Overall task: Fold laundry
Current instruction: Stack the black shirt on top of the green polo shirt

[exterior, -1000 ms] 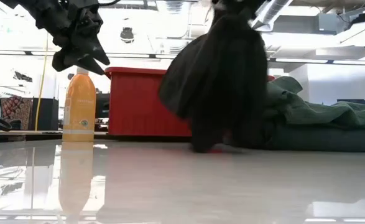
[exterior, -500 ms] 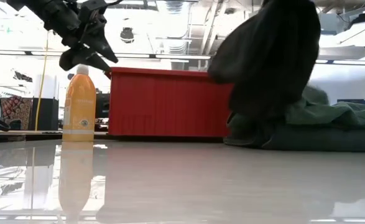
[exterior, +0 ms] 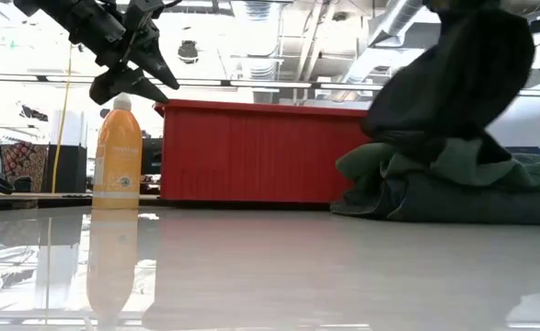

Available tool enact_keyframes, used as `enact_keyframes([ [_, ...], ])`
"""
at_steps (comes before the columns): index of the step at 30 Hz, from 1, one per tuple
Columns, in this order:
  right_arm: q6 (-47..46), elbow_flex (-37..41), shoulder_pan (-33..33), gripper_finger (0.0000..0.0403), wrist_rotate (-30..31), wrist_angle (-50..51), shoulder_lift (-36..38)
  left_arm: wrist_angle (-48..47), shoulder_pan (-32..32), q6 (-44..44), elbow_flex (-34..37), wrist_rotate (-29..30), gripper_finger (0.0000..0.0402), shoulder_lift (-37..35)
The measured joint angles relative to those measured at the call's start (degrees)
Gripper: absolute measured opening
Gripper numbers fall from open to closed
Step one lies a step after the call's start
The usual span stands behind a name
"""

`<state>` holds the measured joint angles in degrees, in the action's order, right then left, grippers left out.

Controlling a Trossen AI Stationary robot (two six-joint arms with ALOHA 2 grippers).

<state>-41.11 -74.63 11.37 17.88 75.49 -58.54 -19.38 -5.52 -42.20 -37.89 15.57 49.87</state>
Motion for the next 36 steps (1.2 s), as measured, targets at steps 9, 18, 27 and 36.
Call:
enact_keyframes([
  [9,6.92,3.22,8.03,0.0046,1.34,6.78,-2.65,0.00,0.01,-2.45,0.00,0.40,0.0146,0.00],
  [18,8.20,11.46,12.58,0.0083,1.49,10.84,-2.63,0.00,1.83,-4.66,0.00,1.30,0.0146,0.00],
  [27,8.62,9.02,12.86,0.0253,3.72,14.53,-2.57,0.04,1.86,-5.59,0.00,1.62,0.0146,0.01],
  [36,4.47,-0.02,10.51,0.0274,-4.42,9.75,-0.93,0.07,1.86,-5.68,0.00,0.83,0.0146,0.01],
])
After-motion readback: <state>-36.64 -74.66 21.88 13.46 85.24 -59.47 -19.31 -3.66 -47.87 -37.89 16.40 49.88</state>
